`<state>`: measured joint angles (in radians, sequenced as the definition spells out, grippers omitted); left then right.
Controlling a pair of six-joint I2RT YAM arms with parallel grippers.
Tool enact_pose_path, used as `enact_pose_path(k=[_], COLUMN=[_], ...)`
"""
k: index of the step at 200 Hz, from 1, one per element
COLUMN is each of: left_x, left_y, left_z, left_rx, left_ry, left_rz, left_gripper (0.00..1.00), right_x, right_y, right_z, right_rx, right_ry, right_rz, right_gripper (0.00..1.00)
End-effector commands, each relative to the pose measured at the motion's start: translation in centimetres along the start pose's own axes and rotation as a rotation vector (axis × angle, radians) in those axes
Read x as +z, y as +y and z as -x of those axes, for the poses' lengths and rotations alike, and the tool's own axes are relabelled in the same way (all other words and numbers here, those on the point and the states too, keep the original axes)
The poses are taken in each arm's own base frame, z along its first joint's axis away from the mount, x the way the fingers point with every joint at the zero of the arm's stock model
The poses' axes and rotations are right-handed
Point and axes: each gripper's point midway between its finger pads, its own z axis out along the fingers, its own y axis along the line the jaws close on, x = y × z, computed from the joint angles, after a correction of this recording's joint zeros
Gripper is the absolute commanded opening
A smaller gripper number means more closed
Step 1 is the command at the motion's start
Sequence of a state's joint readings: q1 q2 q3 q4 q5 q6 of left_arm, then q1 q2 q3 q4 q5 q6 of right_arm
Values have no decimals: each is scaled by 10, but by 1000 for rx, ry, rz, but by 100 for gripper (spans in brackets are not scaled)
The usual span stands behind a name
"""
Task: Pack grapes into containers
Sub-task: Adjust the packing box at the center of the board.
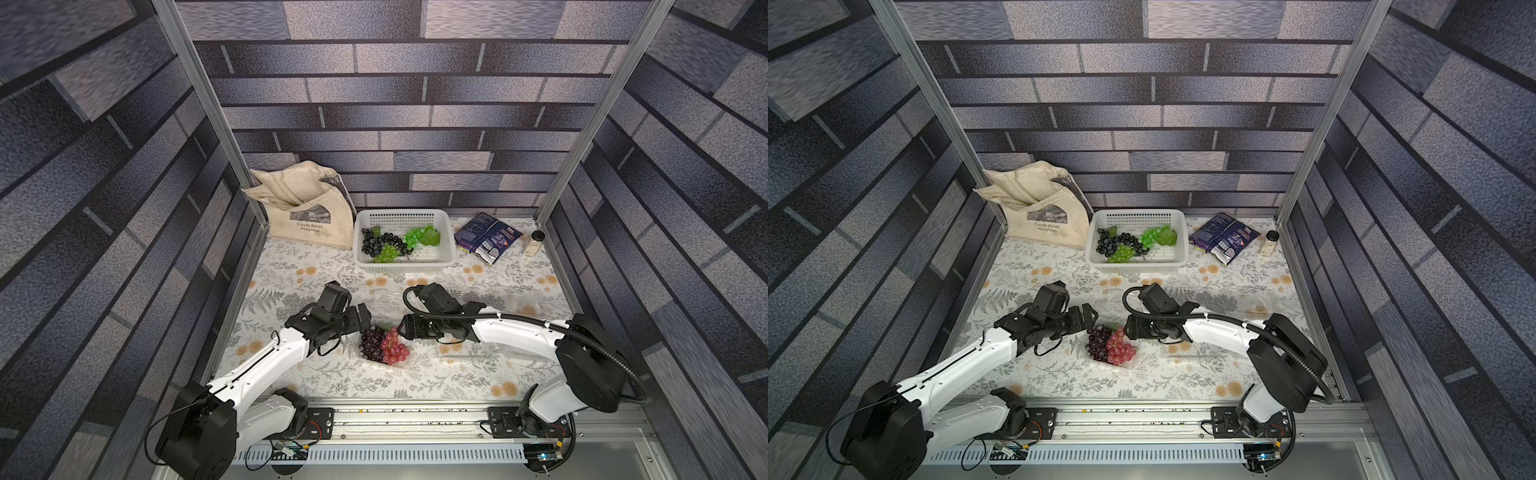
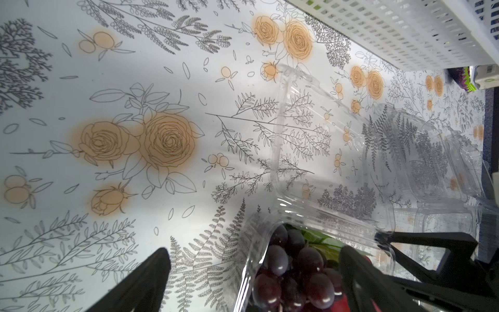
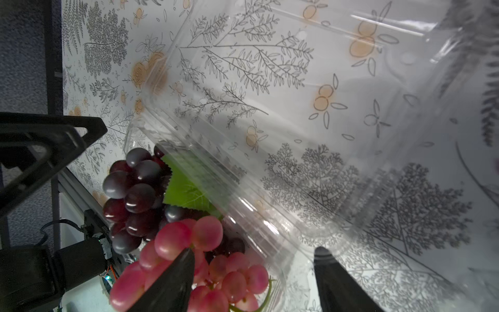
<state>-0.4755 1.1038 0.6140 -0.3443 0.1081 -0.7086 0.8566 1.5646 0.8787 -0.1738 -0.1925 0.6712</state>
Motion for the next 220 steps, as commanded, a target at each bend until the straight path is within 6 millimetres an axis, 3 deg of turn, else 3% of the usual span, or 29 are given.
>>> enact_pose_path(k=[1, 82, 220], left_x=[-3, -2, 48], left_y=[6, 17, -5], left_z=[-3, 16, 43], left_rx=[13, -11, -21], left_ry=[9, -22, 7], left_rz=[7, 14, -50], left_gripper=[100, 100, 99], right_x=[-1, 7, 27], right_y=[13, 3, -6], right_z=[24, 45, 86], right_rx=[-30, -31, -8], right_ry=[-49, -71, -110], right_rz=[26, 72, 190], right_gripper=[72, 73, 76])
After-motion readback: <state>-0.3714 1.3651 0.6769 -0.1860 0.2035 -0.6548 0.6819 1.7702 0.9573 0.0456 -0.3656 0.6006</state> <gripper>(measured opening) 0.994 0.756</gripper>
